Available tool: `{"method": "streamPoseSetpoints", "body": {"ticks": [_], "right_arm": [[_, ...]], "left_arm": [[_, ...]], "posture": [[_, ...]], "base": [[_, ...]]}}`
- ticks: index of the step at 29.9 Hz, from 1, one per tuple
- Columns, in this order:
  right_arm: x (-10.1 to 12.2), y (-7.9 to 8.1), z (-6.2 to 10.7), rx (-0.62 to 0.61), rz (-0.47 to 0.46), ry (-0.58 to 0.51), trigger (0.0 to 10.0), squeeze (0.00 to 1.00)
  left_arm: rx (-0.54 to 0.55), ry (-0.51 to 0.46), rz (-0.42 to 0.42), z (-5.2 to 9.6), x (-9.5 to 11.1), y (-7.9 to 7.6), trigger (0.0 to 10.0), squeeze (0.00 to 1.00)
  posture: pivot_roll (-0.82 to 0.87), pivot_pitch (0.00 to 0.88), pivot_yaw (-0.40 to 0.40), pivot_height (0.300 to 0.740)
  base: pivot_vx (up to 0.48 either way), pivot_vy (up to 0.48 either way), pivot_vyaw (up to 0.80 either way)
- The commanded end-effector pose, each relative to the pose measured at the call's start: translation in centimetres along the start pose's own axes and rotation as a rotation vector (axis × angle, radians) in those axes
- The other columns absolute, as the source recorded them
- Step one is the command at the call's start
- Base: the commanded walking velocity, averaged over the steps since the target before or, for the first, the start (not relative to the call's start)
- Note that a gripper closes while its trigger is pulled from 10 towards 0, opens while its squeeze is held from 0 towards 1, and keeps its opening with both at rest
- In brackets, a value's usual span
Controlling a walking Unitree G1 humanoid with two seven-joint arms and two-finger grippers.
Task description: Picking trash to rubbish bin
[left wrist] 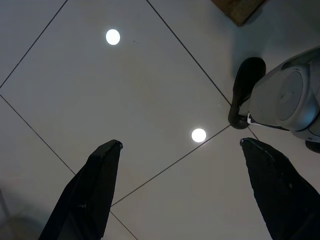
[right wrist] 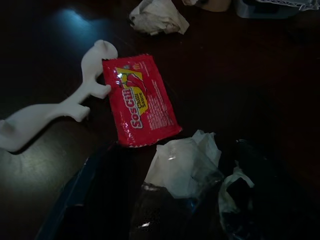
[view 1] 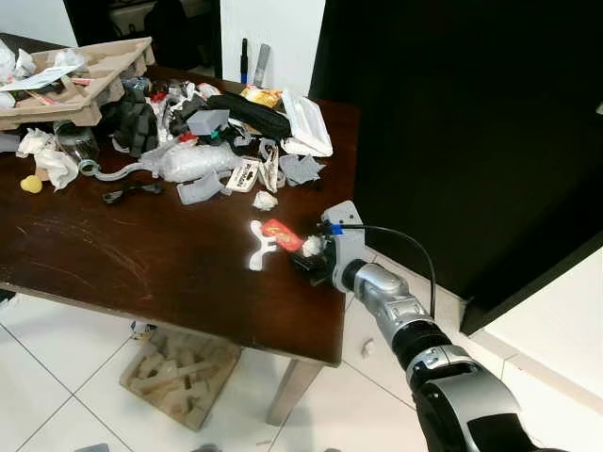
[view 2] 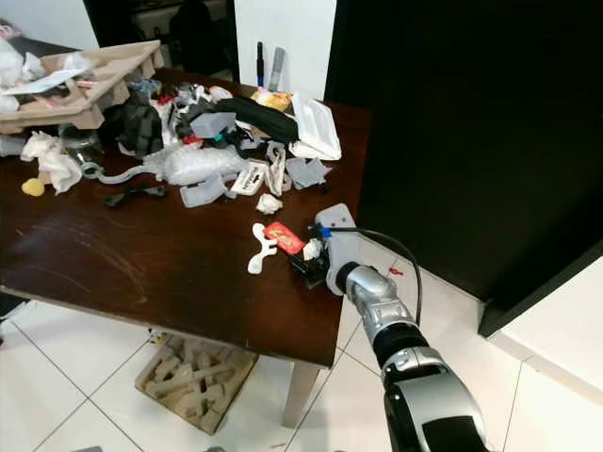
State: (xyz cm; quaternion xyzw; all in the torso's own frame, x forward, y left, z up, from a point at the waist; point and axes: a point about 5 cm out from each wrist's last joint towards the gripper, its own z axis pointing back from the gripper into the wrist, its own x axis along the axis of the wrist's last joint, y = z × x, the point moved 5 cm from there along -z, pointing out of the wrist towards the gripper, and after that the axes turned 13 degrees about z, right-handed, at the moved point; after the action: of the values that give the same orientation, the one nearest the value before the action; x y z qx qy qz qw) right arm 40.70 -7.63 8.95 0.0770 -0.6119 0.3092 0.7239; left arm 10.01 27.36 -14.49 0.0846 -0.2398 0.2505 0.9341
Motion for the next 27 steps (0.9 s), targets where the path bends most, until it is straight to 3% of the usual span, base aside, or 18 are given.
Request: {"method": "streamPoseSetpoints", "body": {"ticks": [1, 18, 21, 23, 24, 25, 26, 27], "right_arm": [[-3.9, 0.9, 0.9, 0.022, -0.031, 0.138, 0.0, 0.01], [-4.6, 1.5, 0.9, 0.029, -0.06, 0.159, 0.0, 0.0], [-4.0, 1.7, 0.8, 0.042, -0.125, 0.118, 0.0, 0.0], [-2.9, 1.4, 0.7, 0.042, -0.26, 0.039, 0.0, 0.0], [-2.9, 1.4, 0.7, 0.042, -0.26, 0.039, 0.0, 0.0], [-2.3, 0.8, 0.6, 0.027, -0.344, -0.003, 0.0, 0.0], [-2.3, 0.8, 0.6, 0.027, -0.344, -0.003, 0.0, 0.0], [-1.7, 0.0, 0.7, 0.002, -0.432, -0.047, 0.0, 0.0]], "left_arm": [[0.001, 0.043, -0.002, 0.2, -1.5, 0.0, 10.0, 0.0], [0.025, 0.02, 0.032, 0.2, -1.0, 0.5, 10.0, 0.0], [0.063, -0.035, 0.082, 0.1, 0.5, 1.4, 10.0, 0.0], [0.123, -0.148, 0.147, 0.1, 3.6, 3.1, 10.0, 0.0], [0.123, -0.148, 0.147, 0.1, 3.6, 3.1, 10.0, 0.0], [0.156, -0.219, 0.176, 0.2, 5.7, 4.1, 10.0, 0.0], [0.156, -0.219, 0.176, 0.2, 5.7, 4.1, 10.0, 0.0], [0.196, -0.3, 0.2, 0.5, 7.9, 5.2, 10.0, 0.0]], "posture": [[0.19, 0.153, -0.09, 0.74], [0.2, 0.151, -0.085, 0.74], [0.2, 0.151, -0.085, 0.74], [0.21, 0.148, -0.086, 0.74], [0.21, 0.148, -0.086, 0.74], [0.21, 0.146, -0.087, 0.74], [0.21, 0.146, -0.087, 0.74], [0.21, 0.146, -0.087, 0.74]], "base": [[0.0, 0.0, 0.0], [0.0, 0.0, 0.0], [0.0, 0.0, 0.0], [0.0, 0.0, 0.0], [0.0, 0.0, 0.0], [0.0, 0.0, 0.0], [0.0, 0.0, 0.0], [0.0, 0.0, 0.0]]}}
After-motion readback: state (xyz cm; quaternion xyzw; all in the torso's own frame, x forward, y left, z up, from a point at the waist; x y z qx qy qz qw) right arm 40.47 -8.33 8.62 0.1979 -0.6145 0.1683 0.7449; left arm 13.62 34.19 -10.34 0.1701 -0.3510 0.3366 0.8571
